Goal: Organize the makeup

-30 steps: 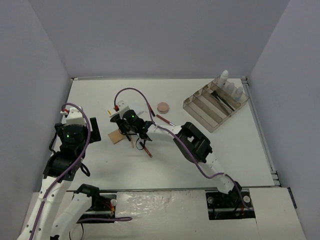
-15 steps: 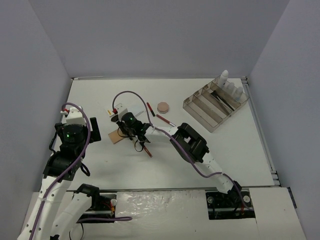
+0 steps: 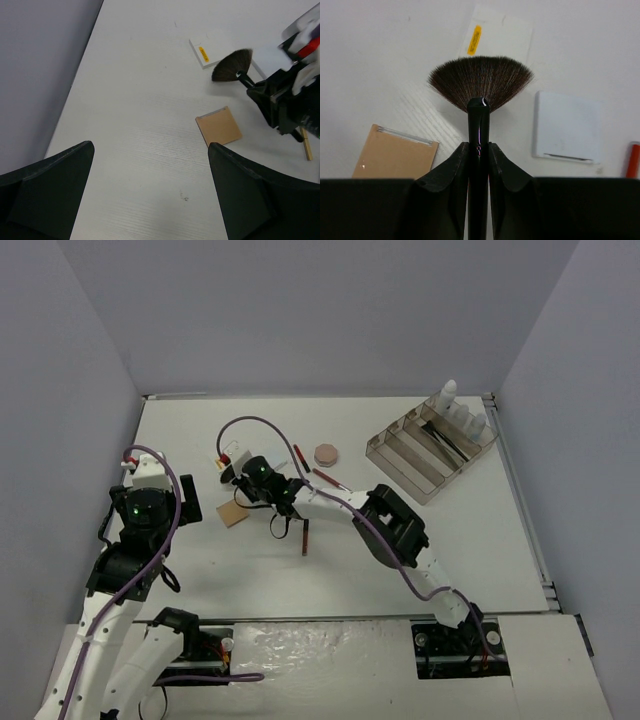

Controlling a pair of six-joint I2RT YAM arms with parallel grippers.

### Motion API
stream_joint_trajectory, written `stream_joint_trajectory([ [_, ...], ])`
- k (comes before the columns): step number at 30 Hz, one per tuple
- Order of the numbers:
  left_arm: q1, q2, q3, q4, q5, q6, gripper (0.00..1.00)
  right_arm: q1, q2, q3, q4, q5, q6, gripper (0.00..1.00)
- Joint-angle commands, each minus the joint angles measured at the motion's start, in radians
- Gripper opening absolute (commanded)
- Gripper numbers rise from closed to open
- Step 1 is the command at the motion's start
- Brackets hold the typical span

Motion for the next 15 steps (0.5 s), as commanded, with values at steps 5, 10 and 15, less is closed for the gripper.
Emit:
stream_joint_trajectory([
  [5,0.009,-0.002,0.017,0.058,0.001,-0.009,0.97,-0.189,-0.438,-0.068,-0.104,-0.073,-0.273,0.00],
  [10,0.009,-0.009,0.018,0.058,0.010,-0.009,0.97,-0.515,-0.557,-0.183,-0.188,-0.225,-0.447,0.00],
  [15,0.009,-0.016,0.014,0.060,0.018,-0.009,0.97,-0.797,-0.565,-0.254,-0.189,-0.341,-0.538,0.00],
])
